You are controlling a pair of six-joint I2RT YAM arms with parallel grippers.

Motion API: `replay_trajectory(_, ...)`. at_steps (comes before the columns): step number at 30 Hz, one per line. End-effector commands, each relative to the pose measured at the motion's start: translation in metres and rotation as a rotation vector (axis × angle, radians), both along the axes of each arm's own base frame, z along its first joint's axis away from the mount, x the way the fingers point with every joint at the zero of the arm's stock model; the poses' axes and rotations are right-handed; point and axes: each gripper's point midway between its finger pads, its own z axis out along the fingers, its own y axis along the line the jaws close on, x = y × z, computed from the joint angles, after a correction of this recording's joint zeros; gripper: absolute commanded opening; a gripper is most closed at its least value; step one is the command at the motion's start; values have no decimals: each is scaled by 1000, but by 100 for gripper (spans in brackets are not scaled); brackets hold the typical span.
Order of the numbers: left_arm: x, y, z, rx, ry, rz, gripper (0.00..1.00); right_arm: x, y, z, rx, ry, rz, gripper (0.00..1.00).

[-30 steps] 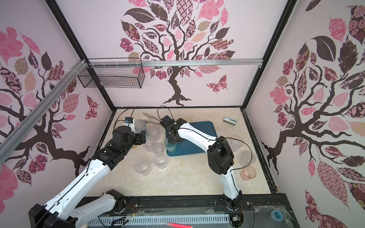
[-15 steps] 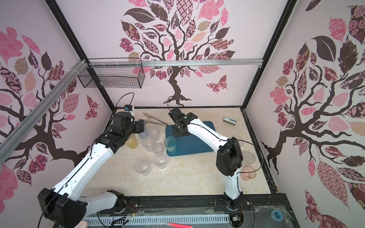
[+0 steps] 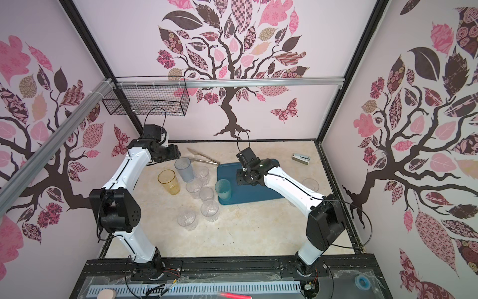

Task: Place the glasses into the tray
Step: Pick up the glass from the top-left of the table.

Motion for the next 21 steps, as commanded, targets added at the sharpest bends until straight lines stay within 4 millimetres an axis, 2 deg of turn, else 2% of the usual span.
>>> replay_trajectory(1,-9,2,7,-19,33,-34,64,-7,10,14,103,-9,9,55)
replay_trajectory(8,-5,3,-30,-8,102,-53,61,-12,16,3,130,33,27,55)
replay_trajectory(12,4,8,-42,14,125,-47,56,-16,14,-4,125,56,25,55)
replay_trajectory(17,15,6,-54,16,142,-55,43,-21,11,-16,131,80,1,55)
replay_trajectory(21,18,6,-56,23,143,-53,29,-22,12,-18,133,90,-3,55)
